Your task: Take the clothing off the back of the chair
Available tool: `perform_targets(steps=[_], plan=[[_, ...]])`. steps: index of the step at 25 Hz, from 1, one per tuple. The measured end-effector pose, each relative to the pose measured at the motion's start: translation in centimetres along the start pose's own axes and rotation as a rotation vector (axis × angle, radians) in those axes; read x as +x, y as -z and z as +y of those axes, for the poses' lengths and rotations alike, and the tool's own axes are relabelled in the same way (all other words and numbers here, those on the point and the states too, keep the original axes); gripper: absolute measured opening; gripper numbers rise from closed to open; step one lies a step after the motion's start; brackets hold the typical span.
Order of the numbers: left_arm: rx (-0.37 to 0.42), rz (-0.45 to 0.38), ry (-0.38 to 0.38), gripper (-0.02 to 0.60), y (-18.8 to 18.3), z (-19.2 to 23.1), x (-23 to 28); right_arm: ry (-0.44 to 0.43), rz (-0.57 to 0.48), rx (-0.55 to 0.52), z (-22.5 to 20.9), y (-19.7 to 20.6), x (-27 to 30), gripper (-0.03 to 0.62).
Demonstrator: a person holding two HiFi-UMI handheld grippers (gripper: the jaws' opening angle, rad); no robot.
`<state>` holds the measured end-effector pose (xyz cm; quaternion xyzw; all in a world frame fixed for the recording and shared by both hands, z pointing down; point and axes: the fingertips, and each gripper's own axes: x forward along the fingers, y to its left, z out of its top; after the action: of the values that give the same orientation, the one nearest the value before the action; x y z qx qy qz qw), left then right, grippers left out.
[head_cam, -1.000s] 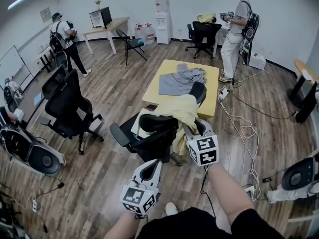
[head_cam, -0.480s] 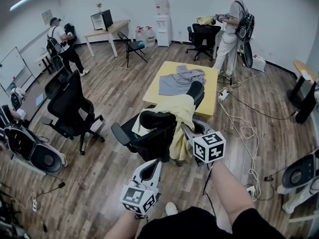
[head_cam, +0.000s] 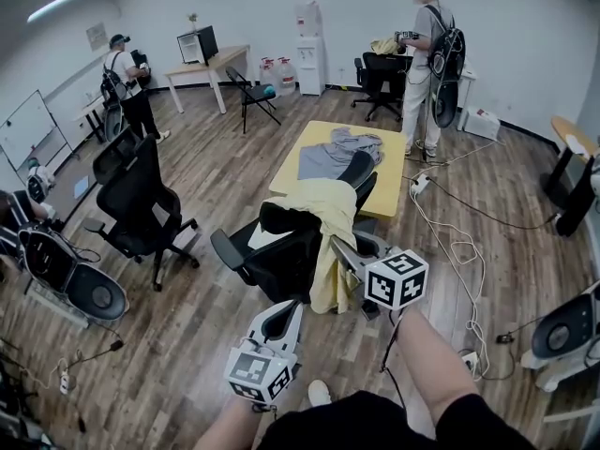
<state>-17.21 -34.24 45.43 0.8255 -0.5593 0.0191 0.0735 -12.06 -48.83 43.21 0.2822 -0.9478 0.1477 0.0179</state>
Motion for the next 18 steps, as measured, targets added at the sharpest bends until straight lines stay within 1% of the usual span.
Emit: perform_targets(steps=[4,8,13,18], plan=[[0.000,-0.010,-0.018,0.018,-0.1,-2.6,-1.1,-0.049,-0.018,0.001,1.7,-0.4,-3.3,0.095],[0.004,-0.018,-0.030,0.018,-0.3,-6.7,-2.2,-0.096,-0.046,-0.005,3.2,-1.5,-8.1,0.094],[0.001,-0.022,-0.037,0.018,0.1,-12.1,-4.0,-0.128,-0.074,-0.029,5.1,-2.4,-14.4,0.094],[-0.005,-0.031,-0.048,0.018,0.8,-16.5,-5.5,-0.148,-0.095,-0.047,6.3,-2.6,-19.8,0.094]])
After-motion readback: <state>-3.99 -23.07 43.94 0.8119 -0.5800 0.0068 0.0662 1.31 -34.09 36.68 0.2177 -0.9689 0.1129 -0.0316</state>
